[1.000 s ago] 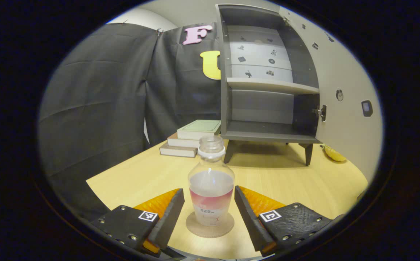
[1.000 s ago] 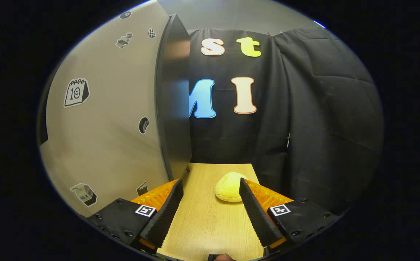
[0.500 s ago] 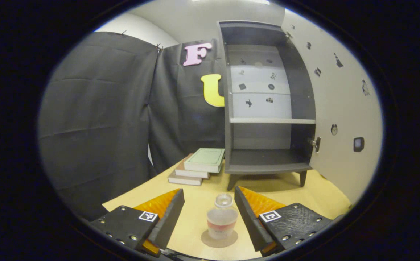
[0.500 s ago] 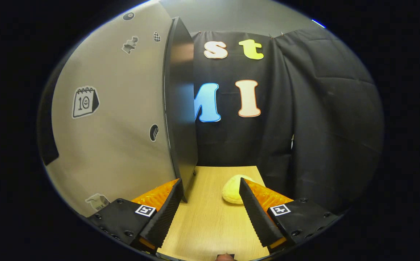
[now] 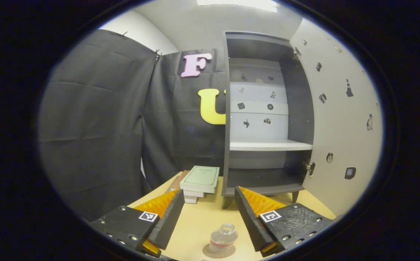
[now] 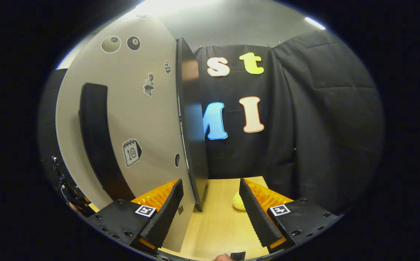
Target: Open the cabinet door with the right hand, grasp the bottle in the cabinet with the left hand and place it on the coaster, then close the cabinet door with the right hand.
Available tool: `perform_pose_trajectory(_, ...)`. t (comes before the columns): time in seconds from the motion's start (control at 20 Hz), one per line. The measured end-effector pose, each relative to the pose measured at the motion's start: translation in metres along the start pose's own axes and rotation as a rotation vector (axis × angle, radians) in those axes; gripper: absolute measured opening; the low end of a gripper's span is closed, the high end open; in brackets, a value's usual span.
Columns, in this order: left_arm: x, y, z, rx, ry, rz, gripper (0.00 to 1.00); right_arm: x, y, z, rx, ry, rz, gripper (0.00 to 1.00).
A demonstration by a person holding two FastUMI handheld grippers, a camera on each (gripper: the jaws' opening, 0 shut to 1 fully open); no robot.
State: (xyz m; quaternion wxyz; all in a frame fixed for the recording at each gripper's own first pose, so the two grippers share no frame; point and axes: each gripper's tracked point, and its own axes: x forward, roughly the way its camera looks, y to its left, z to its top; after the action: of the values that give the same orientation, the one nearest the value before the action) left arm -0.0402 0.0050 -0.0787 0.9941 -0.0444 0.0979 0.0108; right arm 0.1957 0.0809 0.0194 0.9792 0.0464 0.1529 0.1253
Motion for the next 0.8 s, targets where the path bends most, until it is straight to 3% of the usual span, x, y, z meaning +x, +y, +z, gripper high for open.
perform_pose_trajectory(0.1, 0.004, 0.009, 0.005, -0.002, -0.012, -0.003, 0.84, -0.007, 0.008, 0.014, 0.001, -0.029, -0.004, 0.93)
perform_pose_trajectory(0.2, 0.007, 0.018, 0.004, -0.015, -0.015, -0.006, 0.84, -0.012, 0.01, 0.025, -0.016, -0.053, -0.03, 0.98)
perform_pose_trajectory(0.3, 0.008, 0.028, 0.003, -0.023, -0.015, -0.008, 0.84, -0.014, 0.009, 0.031, -0.038, -0.061, -0.067, 0.92)
perform_pose_trajectory(0.45, 0.012, 0.047, 0.002, -0.021, -0.015, -0.01, 0.86, -0.014, 0.015, 0.032, -0.052, -0.063, -0.092, 0.96)
perform_pose_trajectory(0.5, 0.015, 0.054, 0.002, -0.021, -0.013, -0.009, 0.86, -0.013, 0.017, 0.032, -0.058, -0.062, -0.1, 0.88)
perform_pose_trajectory(0.55, 0.017, 0.06, 0.002, -0.025, -0.012, -0.01, 0.86, -0.012, 0.02, 0.032, -0.062, -0.065, -0.104, 0.88)
perform_pose_trajectory(0.6, 0.019, 0.066, 0.002, -0.031, -0.011, -0.011, 0.84, -0.012, 0.025, 0.031, -0.066, -0.063, -0.106, 0.96)
perform_pose_trajectory(0.7, 0.024, 0.078, 0.001, -0.045, -0.009, -0.01, 0.84, -0.012, 0.035, 0.031, -0.069, -0.066, -0.107, 0.96)
perform_pose_trajectory(0.75, 0.025, 0.083, 0.0, -0.053, -0.009, -0.01, 0.84, -0.012, 0.041, 0.031, -0.071, -0.066, -0.107, 0.88)
perform_pose_trajectory(0.8, 0.025, 0.087, 0.0, -0.061, -0.011, -0.013, 0.84, -0.013, 0.046, 0.03, -0.072, -0.069, -0.107, 0.88)
